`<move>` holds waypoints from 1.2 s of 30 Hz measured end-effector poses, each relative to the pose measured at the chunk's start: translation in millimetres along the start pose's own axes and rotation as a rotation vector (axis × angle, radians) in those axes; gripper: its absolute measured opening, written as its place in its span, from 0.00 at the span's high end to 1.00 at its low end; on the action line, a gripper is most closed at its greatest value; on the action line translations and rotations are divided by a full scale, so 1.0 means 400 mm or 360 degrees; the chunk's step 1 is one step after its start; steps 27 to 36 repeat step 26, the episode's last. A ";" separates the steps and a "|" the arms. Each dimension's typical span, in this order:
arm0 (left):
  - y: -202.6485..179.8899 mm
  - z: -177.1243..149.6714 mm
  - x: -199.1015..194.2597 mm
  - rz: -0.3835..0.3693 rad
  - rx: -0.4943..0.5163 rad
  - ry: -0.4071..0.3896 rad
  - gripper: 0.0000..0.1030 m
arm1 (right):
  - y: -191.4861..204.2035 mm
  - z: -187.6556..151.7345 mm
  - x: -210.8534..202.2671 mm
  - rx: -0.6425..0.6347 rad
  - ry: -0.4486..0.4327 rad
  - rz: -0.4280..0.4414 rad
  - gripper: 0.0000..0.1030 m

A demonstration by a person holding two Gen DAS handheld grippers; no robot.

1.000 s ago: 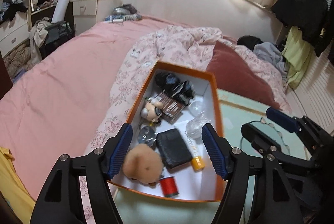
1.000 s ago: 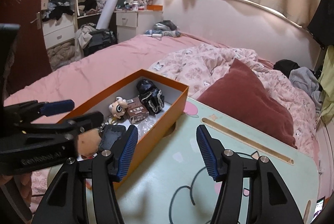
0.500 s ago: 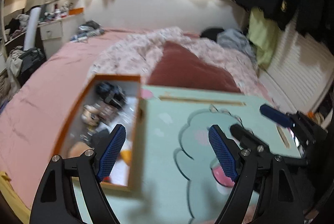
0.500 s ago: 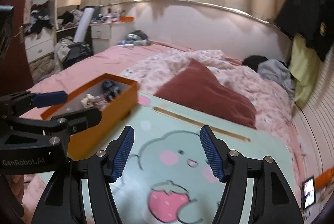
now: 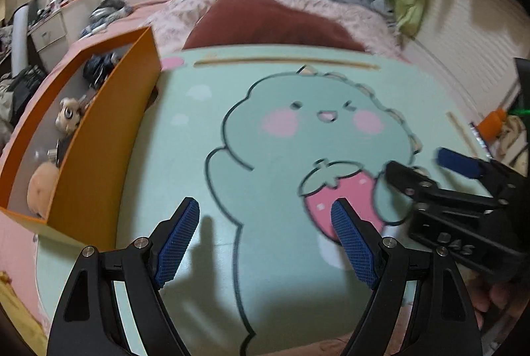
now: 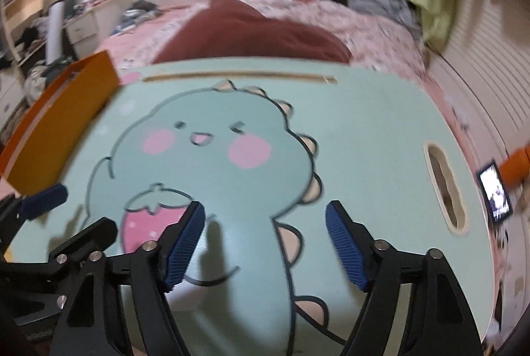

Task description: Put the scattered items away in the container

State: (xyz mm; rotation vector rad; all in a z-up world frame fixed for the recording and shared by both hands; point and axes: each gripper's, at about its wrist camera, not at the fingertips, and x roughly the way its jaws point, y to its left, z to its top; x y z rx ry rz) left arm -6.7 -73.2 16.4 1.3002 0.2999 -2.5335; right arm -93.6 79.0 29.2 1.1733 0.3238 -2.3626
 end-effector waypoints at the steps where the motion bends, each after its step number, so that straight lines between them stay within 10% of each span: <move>1: 0.001 -0.002 0.007 0.0036 -0.0005 0.0014 0.19 | -0.003 -0.004 0.004 0.0009 0.0015 -0.0007 0.12; 8: 0.029 -0.021 0.017 0.0098 -0.0086 -0.0008 0.00 | -0.004 -0.012 0.012 0.0001 0.0023 -0.0048 0.00; 36: 0.038 -0.016 0.022 0.0097 -0.0089 -0.0001 0.00 | -0.007 -0.012 0.014 -0.0001 0.0023 -0.0050 0.00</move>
